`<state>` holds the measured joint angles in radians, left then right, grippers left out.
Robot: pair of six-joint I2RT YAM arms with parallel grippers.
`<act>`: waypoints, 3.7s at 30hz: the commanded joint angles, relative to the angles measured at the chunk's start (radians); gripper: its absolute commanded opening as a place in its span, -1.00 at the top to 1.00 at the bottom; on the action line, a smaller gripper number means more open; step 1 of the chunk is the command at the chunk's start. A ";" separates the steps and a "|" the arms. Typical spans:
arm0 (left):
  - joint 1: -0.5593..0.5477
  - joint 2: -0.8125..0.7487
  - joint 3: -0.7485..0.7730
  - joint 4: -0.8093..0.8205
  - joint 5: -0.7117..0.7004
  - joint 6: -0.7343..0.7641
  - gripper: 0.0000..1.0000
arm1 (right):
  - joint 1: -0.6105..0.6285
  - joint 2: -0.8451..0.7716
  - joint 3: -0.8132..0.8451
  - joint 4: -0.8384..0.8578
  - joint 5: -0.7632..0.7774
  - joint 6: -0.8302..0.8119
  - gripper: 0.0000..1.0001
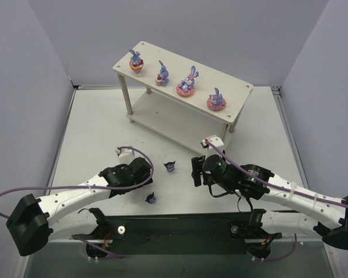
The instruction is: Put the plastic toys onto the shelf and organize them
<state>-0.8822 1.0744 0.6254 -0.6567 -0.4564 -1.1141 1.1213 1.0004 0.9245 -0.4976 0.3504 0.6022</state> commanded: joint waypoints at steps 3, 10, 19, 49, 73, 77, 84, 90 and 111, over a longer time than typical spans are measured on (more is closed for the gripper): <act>-0.004 0.059 0.007 0.135 -0.071 -0.049 -0.68 | -0.028 -0.040 -0.012 -0.018 0.004 -0.012 -0.28; -0.001 0.078 -0.067 0.181 -0.082 -0.078 -0.55 | -0.066 -0.066 -0.024 -0.019 -0.017 -0.025 -0.28; 0.006 0.151 -0.085 0.273 -0.091 -0.059 -0.42 | -0.080 -0.086 -0.033 -0.030 -0.027 -0.032 -0.28; 0.202 0.085 -0.105 0.526 0.063 0.420 0.70 | -0.121 -0.068 -0.004 -0.033 -0.018 -0.062 -0.26; 0.522 0.491 0.568 0.431 0.579 0.996 0.74 | -0.198 -0.144 0.011 -0.078 0.009 -0.104 -0.26; 0.546 0.556 0.628 0.457 0.617 1.002 0.74 | -0.202 -0.171 0.023 -0.088 0.015 -0.124 -0.26; 0.588 0.656 0.700 0.473 0.700 1.053 0.76 | -0.209 -0.200 0.036 -0.096 0.036 -0.140 -0.26; 0.614 0.729 0.731 0.486 0.743 1.091 0.80 | -0.212 -0.191 0.037 -0.099 0.039 -0.139 -0.26; 0.635 0.889 0.919 0.322 0.726 1.275 0.79 | -0.219 -0.143 0.056 -0.105 0.033 -0.134 -0.26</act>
<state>-0.2497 1.9366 1.4578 -0.2771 0.2722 0.1123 0.9092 0.8474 0.9413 -0.5880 0.3584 0.4728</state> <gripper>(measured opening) 0.607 0.630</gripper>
